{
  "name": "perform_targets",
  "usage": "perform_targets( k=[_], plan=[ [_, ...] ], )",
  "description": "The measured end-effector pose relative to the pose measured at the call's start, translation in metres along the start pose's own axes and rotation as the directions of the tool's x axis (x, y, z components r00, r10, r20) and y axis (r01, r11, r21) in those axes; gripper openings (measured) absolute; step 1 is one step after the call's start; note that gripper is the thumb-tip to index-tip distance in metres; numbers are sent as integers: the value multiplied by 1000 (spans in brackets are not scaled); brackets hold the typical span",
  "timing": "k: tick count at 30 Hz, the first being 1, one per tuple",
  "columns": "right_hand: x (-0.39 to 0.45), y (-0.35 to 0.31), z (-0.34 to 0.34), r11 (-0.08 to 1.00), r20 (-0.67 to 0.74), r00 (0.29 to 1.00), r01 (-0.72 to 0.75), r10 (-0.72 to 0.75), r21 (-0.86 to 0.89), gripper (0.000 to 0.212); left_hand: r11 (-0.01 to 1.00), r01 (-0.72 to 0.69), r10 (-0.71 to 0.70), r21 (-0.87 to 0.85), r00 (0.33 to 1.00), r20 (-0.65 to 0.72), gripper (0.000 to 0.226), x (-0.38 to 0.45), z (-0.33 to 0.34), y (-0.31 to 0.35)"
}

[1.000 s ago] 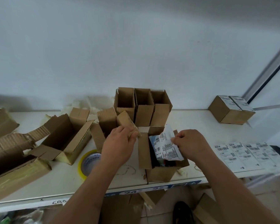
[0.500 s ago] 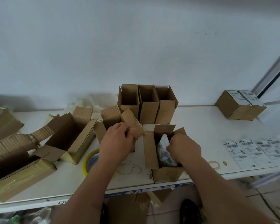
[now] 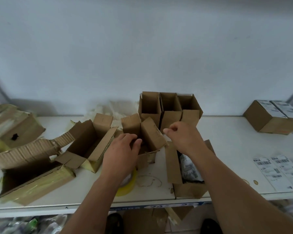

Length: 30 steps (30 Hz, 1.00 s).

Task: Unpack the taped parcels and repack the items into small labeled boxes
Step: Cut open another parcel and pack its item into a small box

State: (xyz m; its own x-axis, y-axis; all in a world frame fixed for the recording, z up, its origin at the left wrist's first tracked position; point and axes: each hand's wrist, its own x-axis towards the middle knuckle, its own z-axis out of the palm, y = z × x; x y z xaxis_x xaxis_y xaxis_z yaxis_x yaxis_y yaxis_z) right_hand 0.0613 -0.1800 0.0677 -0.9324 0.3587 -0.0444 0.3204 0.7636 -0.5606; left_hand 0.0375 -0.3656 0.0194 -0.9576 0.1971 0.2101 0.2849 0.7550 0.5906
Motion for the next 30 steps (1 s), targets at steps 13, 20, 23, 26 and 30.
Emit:
perform_targets(
  k=[13,20,23,26,30],
  plan=[
    [50,-15,60,973,27,995,-87,95,-213,16,999,-28,28,-27,1000,8,38,10,-4,-10],
    [49,-22,42,999,39,998,-38,39,-30,19,998,-49,48,-26,998,-41,36,10,-13,-10],
    [40,-32,29,997,-56,998,-17,13,-73,26,995,-78,84,61,992,-97,32,8,-22,-13],
    [30,-48,13,997,-120,993,9,-17,-71,34,981,-116,137,155,981,-137,27,6,-33,-17],
    [17,-75,-6,989,-213,976,11,-42,-145,50,942,-161,227,294,952,-206,19,14,-55,-29]
  ],
)
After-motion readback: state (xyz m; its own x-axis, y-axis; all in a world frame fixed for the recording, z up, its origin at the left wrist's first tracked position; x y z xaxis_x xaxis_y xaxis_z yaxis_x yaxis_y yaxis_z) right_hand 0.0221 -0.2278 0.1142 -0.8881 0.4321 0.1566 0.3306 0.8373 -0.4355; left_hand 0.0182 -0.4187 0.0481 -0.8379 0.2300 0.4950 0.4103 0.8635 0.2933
